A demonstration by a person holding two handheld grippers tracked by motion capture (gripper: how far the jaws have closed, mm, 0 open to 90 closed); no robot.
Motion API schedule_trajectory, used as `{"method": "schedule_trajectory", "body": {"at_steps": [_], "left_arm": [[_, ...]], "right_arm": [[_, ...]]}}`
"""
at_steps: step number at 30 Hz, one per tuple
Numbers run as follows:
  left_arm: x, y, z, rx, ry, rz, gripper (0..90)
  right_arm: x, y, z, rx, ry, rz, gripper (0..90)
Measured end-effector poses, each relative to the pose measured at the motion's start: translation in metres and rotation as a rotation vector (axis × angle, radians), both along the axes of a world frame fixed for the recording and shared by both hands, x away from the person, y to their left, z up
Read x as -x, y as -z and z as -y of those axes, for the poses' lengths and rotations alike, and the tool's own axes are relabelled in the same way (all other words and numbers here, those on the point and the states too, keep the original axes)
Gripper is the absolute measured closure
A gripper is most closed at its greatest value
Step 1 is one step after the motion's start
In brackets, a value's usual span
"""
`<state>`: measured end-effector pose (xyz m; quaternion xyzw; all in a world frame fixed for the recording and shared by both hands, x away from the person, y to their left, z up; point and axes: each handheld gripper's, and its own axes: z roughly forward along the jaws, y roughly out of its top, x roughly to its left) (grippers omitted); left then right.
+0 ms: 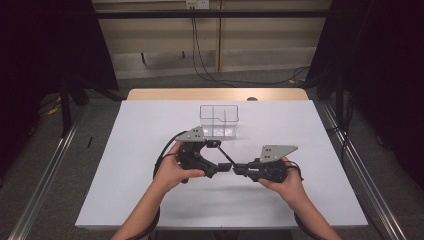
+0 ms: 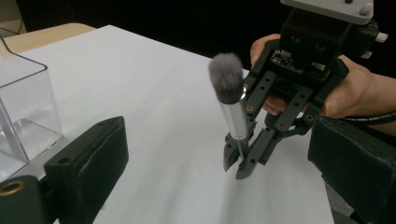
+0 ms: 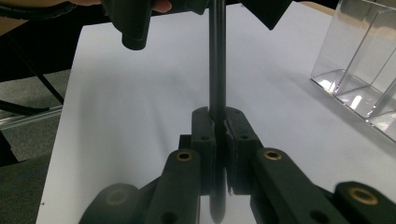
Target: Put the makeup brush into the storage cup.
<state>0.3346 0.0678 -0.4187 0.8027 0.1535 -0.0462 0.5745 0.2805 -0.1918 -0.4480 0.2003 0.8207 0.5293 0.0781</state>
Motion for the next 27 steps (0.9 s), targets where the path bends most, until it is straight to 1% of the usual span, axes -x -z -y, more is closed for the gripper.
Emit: {"method": "schedule_trajectory", "body": {"at_steps": [2,4,10,13,15,17,18,19,20,21,22,23,25,27], "left_arm": [[0.0001,0.0004,0.0005,0.003,0.002,-0.003,5.0],[0.0004,0.0007,0.0016,0.002,-0.002,0.000,5.0],[0.0009,0.0005,0.0031,0.027,-0.007,-0.003,5.5],[0.0012,0.0009,0.0034,0.038,-0.014,-0.004,8.1],[0.0014,0.0009,0.0033,0.041,-0.016,0.008,10.7],[0.0014,0.0005,0.0029,0.042,-0.013,0.009,13.8],[0.0018,0.0001,0.0027,0.048,-0.014,0.006,16.3],[0.0018,-0.0001,0.0023,0.053,-0.011,0.005,21.3],[0.0014,-0.0001,0.0020,0.058,-0.009,0.004,24.4],[0.0013,-0.0003,0.0015,0.055,-0.011,0.004,25.0],[0.0016,-0.0003,0.0012,0.062,-0.011,0.003,28.4],[0.0014,-0.0003,0.0004,0.064,-0.011,0.002,34.1],[0.0013,0.0000,-0.0003,0.072,-0.023,-0.008,39.9],[0.0007,0.0002,-0.0018,0.069,-0.025,-0.011,46.6]], "right_arm": [[-0.0001,0.0001,0.0001,-0.001,0.001,0.003,84.1],[0.0001,0.0004,0.0001,-0.013,0.008,0.003,84.1],[0.0004,0.0004,-0.0010,-0.035,0.016,0.002,84.1],[0.0009,0.0000,-0.0022,-0.046,0.020,0.005,84.1],[0.0010,-0.0005,-0.0030,-0.052,0.020,0.006,84.1],[0.0009,-0.0012,-0.0035,-0.058,0.022,0.006,84.1],[0.0009,-0.0016,-0.0037,-0.061,0.024,0.005,84.1],[0.0008,-0.0020,-0.0039,-0.062,0.027,0.006,84.0],[0.0007,-0.0023,-0.0040,-0.062,0.030,0.006,84.1],[0.0005,-0.0026,-0.0039,-0.063,0.033,0.009,84.0],[0.0003,-0.0028,-0.0037,-0.066,0.038,0.007,84.0],[0.0001,-0.0029,-0.0037,-0.070,0.044,0.003,84.0],[-0.0007,-0.0029,-0.0035,-0.070,0.047,0.001,84.0],[-0.0009,-0.0030,-0.0041,-0.066,0.048,0.000,84.0]]}}
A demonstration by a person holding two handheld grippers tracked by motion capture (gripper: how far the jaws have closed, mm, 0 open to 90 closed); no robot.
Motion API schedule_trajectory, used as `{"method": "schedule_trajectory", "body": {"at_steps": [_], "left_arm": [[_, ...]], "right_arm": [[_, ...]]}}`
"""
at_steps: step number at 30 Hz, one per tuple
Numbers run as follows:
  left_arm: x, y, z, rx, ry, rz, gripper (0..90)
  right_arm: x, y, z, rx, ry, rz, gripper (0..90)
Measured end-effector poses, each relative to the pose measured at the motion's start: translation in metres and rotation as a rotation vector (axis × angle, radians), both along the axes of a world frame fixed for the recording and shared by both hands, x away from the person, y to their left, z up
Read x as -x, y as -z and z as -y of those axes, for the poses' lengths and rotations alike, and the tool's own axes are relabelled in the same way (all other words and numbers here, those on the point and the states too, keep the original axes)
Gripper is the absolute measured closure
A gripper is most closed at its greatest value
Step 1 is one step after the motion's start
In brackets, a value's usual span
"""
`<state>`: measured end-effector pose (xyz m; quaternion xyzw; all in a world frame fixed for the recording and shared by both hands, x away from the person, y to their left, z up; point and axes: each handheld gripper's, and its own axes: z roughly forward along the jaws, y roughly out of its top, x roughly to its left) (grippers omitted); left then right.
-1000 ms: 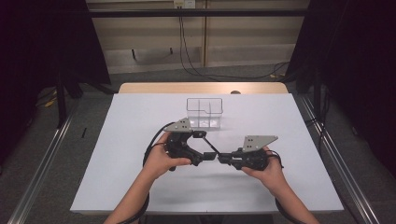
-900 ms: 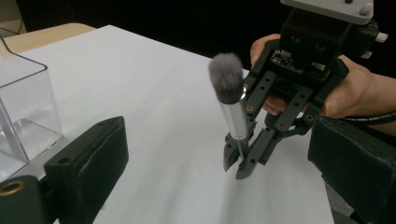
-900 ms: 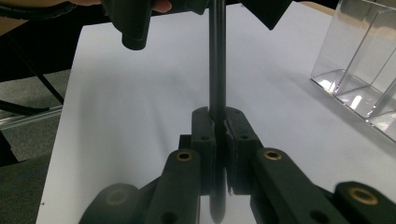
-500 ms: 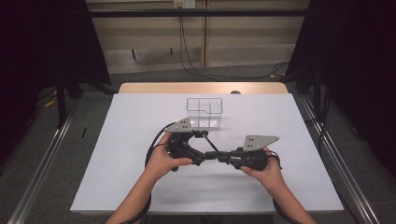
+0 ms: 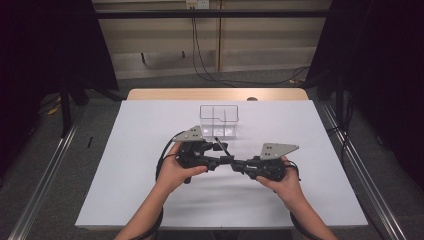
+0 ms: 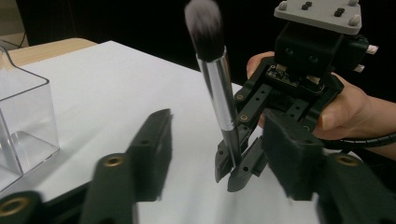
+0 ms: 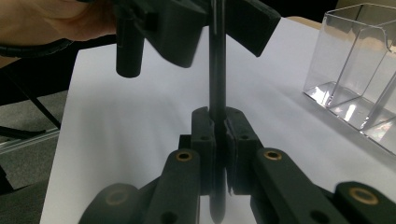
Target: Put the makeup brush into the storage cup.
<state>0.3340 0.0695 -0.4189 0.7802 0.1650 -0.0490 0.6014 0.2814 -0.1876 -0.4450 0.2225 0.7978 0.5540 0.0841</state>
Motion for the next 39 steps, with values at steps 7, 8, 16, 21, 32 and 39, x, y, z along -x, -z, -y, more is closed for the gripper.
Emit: {"method": "schedule_trajectory", "body": {"at_steps": [7,8,16,21,32,39], "left_arm": [[0.000,0.001,-0.002,0.023,0.002,-0.018,61.0],[0.000,0.001,-0.002,0.026,0.005,-0.019,62.5],[0.001,0.000,-0.002,0.033,0.010,-0.014,72.5],[0.001,0.001,-0.002,0.044,0.006,-0.021,79.7],[0.002,0.003,0.000,0.067,-0.003,-0.038,82.0],[0.002,0.005,0.002,0.086,-0.007,-0.047,83.0]], "right_arm": [[-0.002,0.001,-0.001,0.004,0.010,-0.006,84.0],[-0.002,0.001,-0.001,0.007,0.009,-0.006,84.0],[-0.002,0.002,-0.003,0.010,0.010,-0.012,83.9],[-0.002,0.003,-0.005,0.011,0.014,-0.020,83.3],[-0.003,0.005,-0.008,0.007,0.019,-0.037,83.2],[-0.003,0.006,-0.011,0.010,0.024,-0.047,83.3]]}}
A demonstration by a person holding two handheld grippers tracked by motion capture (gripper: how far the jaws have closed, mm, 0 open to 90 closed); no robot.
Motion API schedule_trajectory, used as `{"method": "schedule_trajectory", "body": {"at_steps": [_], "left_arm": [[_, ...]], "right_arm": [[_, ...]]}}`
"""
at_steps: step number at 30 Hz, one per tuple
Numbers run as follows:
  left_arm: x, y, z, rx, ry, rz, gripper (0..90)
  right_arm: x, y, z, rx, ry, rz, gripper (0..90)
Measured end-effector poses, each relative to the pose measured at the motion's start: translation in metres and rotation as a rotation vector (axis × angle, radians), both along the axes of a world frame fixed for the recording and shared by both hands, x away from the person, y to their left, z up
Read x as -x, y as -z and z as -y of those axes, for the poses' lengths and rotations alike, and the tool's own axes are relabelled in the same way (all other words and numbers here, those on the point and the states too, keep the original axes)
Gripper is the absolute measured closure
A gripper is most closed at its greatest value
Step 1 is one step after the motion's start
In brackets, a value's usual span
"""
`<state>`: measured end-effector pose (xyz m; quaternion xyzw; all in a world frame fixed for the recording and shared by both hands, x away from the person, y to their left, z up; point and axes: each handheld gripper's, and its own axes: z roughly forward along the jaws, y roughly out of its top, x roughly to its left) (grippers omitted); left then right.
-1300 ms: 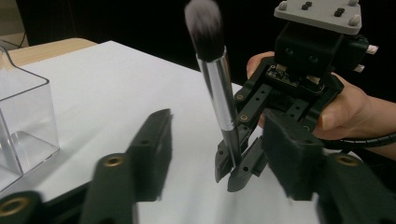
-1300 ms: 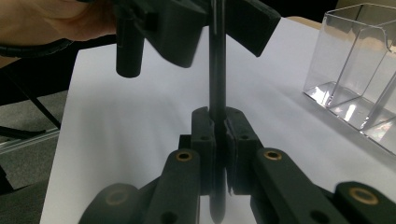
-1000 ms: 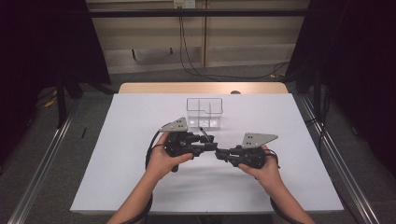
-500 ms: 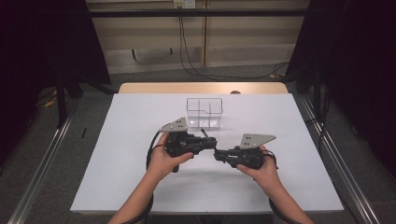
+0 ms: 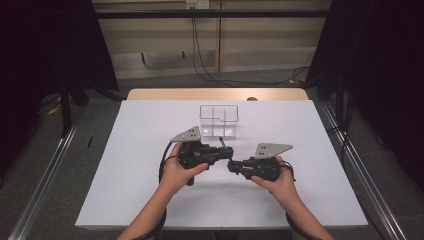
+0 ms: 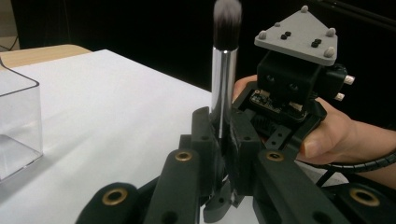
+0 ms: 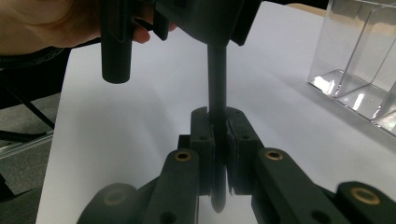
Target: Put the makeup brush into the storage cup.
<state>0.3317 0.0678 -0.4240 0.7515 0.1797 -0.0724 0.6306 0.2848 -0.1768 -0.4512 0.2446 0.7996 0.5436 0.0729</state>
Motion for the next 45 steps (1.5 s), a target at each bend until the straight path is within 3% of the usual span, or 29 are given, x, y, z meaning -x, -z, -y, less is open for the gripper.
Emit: {"method": "schedule_trajectory", "body": {"at_steps": [19,25,45], "left_arm": [[0.002,0.000,0.002,0.031,-0.014,0.035,83.4],[0.003,-0.002,0.001,0.027,-0.016,0.043,83.4],[0.004,-0.007,-0.003,0.028,-0.038,0.066,83.5]], "right_arm": [[-0.001,0.001,-0.008,-0.024,0.000,-0.008,83.1],[-0.001,0.001,-0.008,-0.027,0.000,0.000,78.9],[0.001,-0.001,0.015,-0.052,0.057,0.012,39.4]]}}
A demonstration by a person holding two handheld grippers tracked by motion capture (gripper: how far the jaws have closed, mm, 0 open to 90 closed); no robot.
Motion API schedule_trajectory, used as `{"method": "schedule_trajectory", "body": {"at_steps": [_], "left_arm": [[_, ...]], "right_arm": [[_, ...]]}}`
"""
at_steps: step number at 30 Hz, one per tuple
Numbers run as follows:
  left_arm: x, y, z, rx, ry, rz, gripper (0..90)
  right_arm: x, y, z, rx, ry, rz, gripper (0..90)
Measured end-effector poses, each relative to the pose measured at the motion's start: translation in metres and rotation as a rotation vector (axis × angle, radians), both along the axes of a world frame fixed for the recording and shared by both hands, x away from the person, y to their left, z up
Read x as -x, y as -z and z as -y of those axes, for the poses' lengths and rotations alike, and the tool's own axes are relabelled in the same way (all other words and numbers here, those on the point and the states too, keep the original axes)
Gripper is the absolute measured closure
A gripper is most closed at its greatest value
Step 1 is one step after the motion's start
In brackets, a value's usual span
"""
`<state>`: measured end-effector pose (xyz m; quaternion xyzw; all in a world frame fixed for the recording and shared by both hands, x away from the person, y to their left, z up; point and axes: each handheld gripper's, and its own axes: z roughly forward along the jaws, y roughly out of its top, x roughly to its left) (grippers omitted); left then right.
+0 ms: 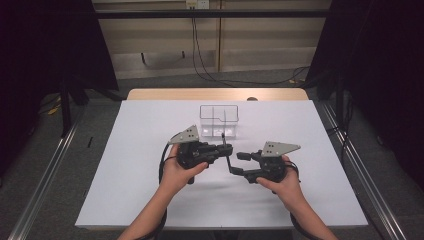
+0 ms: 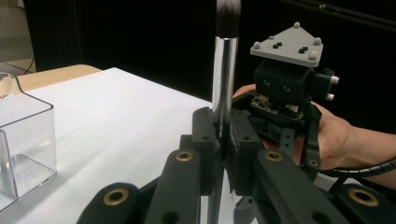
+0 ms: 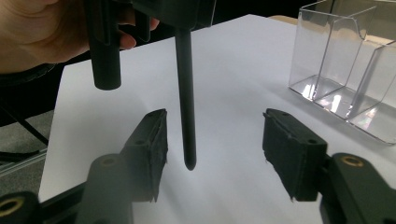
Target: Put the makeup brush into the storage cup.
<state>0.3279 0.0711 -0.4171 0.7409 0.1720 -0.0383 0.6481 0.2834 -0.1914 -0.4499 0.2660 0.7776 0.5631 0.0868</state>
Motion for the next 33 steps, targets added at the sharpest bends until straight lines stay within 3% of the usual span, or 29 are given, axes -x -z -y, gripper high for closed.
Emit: {"method": "schedule_trajectory", "body": {"at_steps": [16,33], "left_arm": [[-0.001,-0.002,-0.003,-0.010,-0.018,0.026,83.5],[-0.003,-0.006,-0.006,-0.020,-0.037,0.048,83.5]], "right_arm": [[0.003,-0.002,0.020,-0.013,0.037,-0.001,14.9],[0.009,-0.002,0.047,-0.019,0.094,0.007,6.3]]}}
